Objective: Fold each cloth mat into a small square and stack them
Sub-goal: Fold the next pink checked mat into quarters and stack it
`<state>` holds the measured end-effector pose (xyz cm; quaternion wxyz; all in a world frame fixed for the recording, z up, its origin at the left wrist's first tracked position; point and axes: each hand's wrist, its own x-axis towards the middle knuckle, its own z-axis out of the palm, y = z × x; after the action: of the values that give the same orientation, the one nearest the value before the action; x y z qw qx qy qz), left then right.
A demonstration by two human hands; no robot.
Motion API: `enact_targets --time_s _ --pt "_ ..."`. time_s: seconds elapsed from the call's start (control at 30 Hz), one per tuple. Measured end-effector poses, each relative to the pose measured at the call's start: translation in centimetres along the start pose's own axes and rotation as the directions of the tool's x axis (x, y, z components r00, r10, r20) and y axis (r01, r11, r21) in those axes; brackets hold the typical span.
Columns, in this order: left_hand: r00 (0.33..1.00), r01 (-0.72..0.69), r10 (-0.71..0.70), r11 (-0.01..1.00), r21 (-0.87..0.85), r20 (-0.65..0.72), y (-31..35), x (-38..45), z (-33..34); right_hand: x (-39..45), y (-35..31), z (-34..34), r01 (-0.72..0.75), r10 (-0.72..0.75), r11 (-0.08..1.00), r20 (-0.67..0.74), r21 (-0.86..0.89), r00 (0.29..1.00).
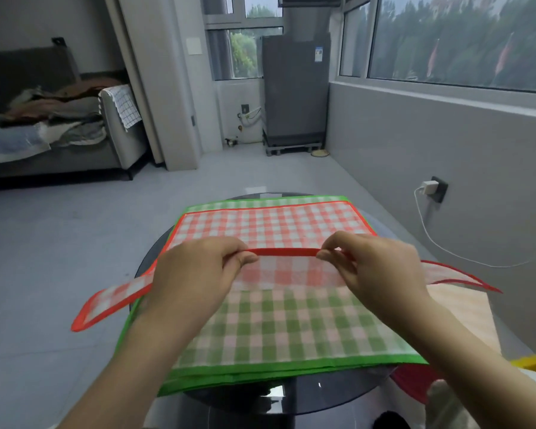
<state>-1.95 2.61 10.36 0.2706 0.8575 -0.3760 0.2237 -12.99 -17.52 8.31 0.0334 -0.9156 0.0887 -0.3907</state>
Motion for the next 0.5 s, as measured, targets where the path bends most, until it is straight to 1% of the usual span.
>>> enact_targets --time_s 0.07,0.17,0.2,0.37,0.43,0.5 --pt "1.0 0.015 -0.015 1.0 0.012 0.016 -0.2 1.1 -0.2 0.8 0.2 0.1 0.002 -0.002 1.0 -0.007 0.012 1.0" --pt "0.995 0.054 -0.058 0.997 0.049 0.087 -1.1 3.1 0.8 2.6 0.8 1.3 0.0 0.001 1.0 -0.013 0.028 1.0" --pt "0.993 0.058 -0.065 0.996 0.063 0.103 -1.5 3.8 1.3 3.3 1.1 1.9 0.002 -0.002 1.0 0.006 0.031 1.0" --pt "0.979 0.031 -0.063 0.986 0.163 0.196 -4.1 7.0 4.8 6.2 2.6 5.6 -0.052 0.047 0.998 0.192 0.019 0.98" --pt "0.969 0.003 -0.059 0.974 0.227 0.239 -5.4 7.7 6.5 6.8 3.3 7.7 -0.071 0.068 0.997 0.249 0.004 0.966" --pt "0.963 -0.027 -0.057 0.952 0.305 0.265 -6.6 8.0 8.3 7.3 3.9 9.9 -0.06 0.069 0.997 0.296 -0.041 0.953"
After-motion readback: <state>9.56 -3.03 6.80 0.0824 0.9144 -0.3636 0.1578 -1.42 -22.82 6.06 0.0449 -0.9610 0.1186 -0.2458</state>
